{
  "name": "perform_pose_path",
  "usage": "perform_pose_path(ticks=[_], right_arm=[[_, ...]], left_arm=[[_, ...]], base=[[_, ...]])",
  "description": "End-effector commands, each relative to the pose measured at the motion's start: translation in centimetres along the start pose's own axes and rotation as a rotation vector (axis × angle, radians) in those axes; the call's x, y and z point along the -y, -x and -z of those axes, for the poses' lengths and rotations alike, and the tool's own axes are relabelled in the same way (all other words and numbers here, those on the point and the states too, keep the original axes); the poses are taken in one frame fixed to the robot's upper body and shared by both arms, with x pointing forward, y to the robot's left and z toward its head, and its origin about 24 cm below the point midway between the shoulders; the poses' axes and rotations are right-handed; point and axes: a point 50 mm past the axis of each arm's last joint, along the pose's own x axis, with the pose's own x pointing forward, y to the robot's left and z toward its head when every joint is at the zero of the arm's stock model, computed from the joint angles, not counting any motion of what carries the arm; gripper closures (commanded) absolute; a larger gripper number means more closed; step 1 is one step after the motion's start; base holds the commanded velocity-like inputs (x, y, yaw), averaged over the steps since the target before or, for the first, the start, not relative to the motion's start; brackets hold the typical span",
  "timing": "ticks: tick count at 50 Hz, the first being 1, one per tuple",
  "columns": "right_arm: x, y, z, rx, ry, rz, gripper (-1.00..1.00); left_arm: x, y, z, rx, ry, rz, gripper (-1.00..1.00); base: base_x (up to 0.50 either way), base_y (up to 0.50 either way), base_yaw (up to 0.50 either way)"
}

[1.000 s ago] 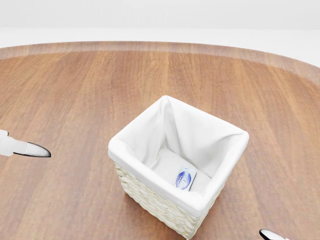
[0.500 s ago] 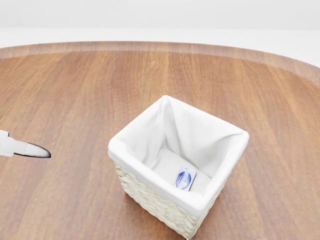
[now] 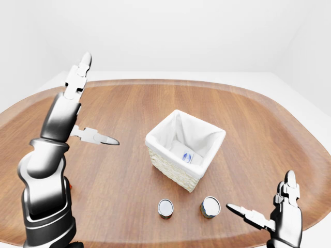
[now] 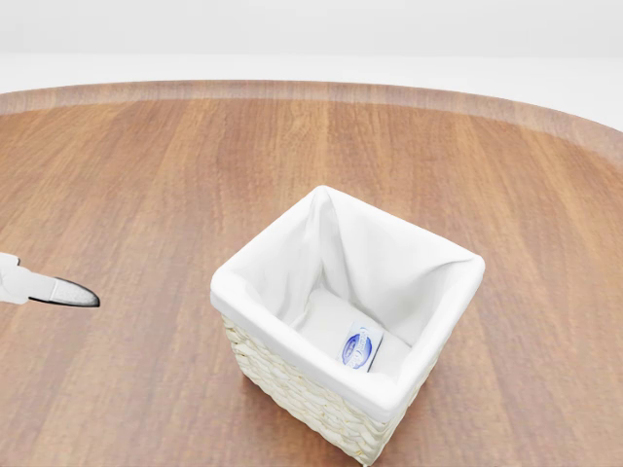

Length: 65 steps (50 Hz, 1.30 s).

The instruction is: Pick up the alphabet soup and the cream cheese box, and put them in the basket.

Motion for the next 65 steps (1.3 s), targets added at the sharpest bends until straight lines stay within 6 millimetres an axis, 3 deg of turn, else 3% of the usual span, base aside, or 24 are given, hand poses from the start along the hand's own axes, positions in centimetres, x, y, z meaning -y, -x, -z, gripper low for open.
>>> perform_pose_path(ticks=[1,32,65], right_arm=[[-0.2,0.2,0.7,-0.032,0.005,-0.027,-1.00],[-2.4,0.1,2.9,-0.064,0.142,-0.074,-1.00],[-3.8,0.4,3.2,-0.001,0.254,-0.106,-1.00]], left_arm=[[-0.2,-0.1,-0.3,0.018,0.016,-0.018,-1.00],[-0.1,-0.2,0.0,0.005,0.018,-0.016,-1.00],[-0.2,-0.2,-0.4,0.021,0.004,-0.014,-1.00]], base=[[0.00,0.00,0.00],[0.00,0.00,0.00],[0.00,0.00,0.00]])
